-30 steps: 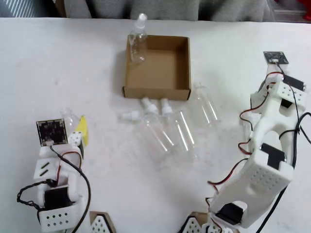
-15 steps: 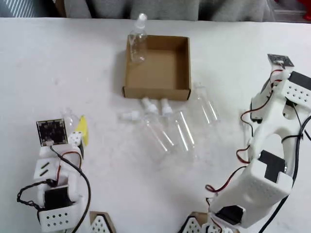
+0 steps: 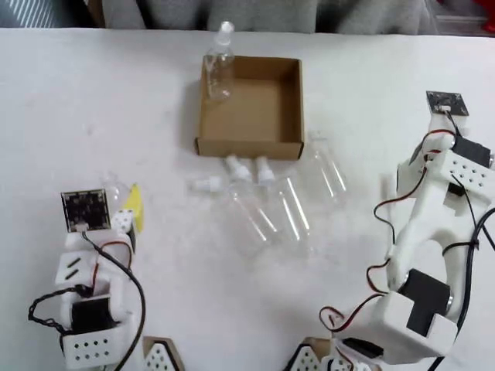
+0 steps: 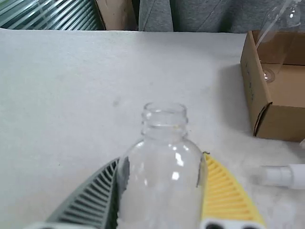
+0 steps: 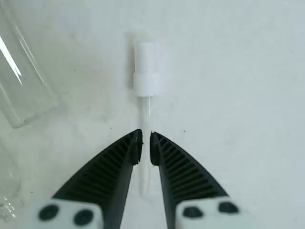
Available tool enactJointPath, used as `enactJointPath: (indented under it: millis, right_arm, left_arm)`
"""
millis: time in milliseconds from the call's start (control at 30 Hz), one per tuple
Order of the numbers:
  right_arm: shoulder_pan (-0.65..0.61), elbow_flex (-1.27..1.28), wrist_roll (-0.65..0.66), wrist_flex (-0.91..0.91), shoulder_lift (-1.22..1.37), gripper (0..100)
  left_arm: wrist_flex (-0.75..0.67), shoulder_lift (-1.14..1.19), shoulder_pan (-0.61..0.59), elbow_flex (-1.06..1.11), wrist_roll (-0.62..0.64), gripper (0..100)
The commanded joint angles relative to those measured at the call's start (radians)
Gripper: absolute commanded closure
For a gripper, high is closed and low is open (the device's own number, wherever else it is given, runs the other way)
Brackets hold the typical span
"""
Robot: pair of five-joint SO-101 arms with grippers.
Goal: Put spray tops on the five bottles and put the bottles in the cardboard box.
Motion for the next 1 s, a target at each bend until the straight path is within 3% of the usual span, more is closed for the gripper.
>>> enactJointPath:
  millis: [0,333,533,967]
  right_arm:
    - [-0.002,-0.012,-0.006,-0.03,0.015,90.1]
    - [-0.042,-0.021,-0.009,-0.153,0.154,87.5]
    - [-0.054,-0.1,-0.005,-0.15,0.275,81.2]
    - [-0.054,-0.236,0.037,-0.148,0.446,81.2]
  left_arm:
    - [0.005,-0.025,0.015,-0.003,-0.009,89]
    - [0.005,-0.025,0.015,-0.003,-0.009,89]
    - [0.005,-0.025,0.015,-0.003,-0.009,89]
    - [0.005,-0.025,0.015,-0.003,-0.009,89]
